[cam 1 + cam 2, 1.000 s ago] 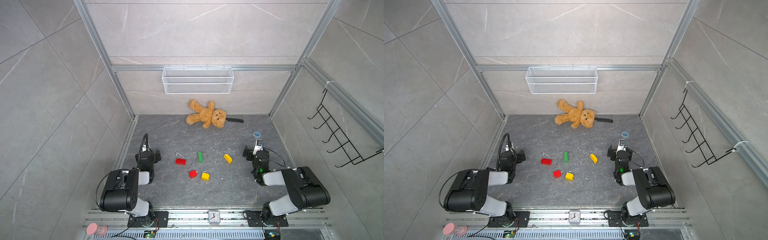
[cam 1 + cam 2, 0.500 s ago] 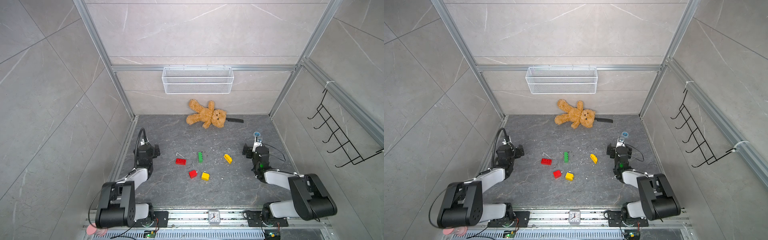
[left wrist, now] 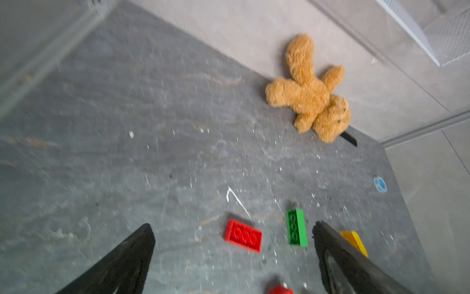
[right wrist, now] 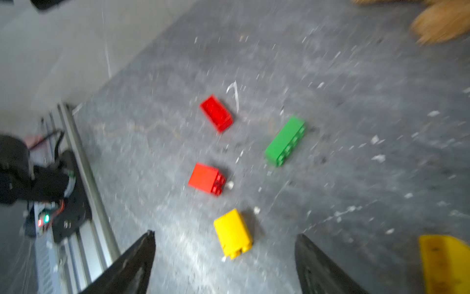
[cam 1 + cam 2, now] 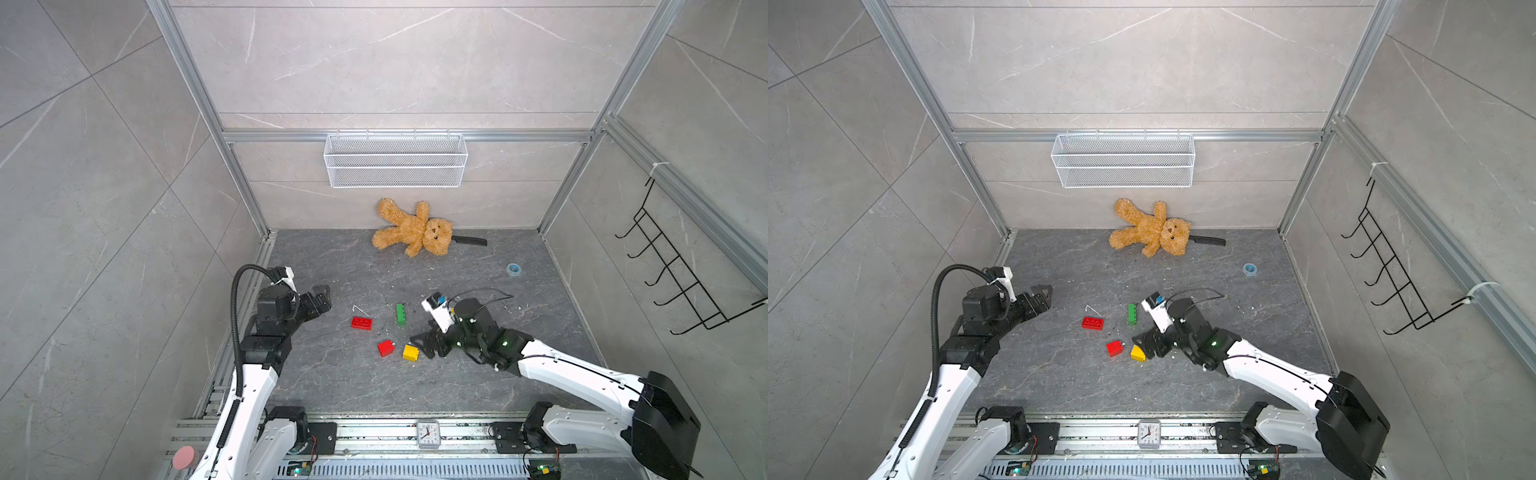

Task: Assemble an ice cream with lego
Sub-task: Adjust the lego brick at the center of the board.

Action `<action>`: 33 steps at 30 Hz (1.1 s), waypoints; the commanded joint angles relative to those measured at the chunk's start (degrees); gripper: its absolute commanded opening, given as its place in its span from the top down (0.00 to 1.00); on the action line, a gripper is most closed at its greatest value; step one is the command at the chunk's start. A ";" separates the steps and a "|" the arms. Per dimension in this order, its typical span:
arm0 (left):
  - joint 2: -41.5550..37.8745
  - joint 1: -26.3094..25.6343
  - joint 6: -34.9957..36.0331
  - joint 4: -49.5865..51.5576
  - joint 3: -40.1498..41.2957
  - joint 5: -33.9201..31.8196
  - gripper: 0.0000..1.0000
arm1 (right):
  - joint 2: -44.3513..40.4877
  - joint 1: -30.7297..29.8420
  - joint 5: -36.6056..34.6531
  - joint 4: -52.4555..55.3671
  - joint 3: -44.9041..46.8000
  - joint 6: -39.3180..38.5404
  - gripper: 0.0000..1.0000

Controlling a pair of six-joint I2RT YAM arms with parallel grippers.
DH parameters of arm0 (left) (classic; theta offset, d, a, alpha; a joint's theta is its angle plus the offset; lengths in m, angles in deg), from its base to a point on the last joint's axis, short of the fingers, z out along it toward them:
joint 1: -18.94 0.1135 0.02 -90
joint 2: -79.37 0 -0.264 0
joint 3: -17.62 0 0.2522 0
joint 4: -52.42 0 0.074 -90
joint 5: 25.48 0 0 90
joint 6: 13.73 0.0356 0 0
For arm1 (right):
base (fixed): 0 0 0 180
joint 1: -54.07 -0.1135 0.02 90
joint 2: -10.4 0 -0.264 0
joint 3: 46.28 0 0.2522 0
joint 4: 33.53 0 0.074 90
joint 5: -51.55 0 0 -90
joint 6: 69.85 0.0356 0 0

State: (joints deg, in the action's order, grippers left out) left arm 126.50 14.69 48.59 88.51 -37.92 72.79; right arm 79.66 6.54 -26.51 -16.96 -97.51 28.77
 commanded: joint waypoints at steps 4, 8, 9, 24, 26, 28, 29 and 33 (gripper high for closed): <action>-2.29 -0.22 -1.77 6.20 -1.21 6.67 0.00 | 5.20 -4.99 -4.83 -2.79 3.69 -6.20 0.14; -1.90 -0.30 -1.76 5.91 -1.34 7.05 0.00 | 10.26 -5.37 -7.08 -4.77 3.29 -7.09 0.09; -1.68 -0.32 -1.97 5.73 -1.35 7.06 0.01 | 11.56 -5.68 -9.09 -4.93 2.96 -7.45 0.08; 2.13 -0.85 -1.68 6.29 -2.93 6.59 0.00 | 21.10 -5.72 -11.25 -9.61 0.71 -9.56 0.13; 2.65 -0.85 -1.41 6.88 -3.22 6.57 0.01 | 22.10 -5.73 -10.07 -10.49 0.47 -9.91 0.17; 2.96 -0.92 -1.23 7.15 -3.34 6.50 0.01 | 22.76 -5.78 -8.08 -11.91 0.56 -10.16 0.22; 3.05 -1.02 -1.08 7.41 -3.55 6.39 0.01 | 22.88 -5.74 -7.63 -12.47 0.64 -10.17 0.24; 2.88 -1.10 -0.97 8.60 -3.92 5.34 0.01 | 22.04 -5.16 -6.08 -13.20 1.32 -10.35 0.32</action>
State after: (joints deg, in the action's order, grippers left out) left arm 129.50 13.97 47.28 95.29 -39.59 79.04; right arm 101.56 1.09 -34.99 -29.00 -95.96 18.98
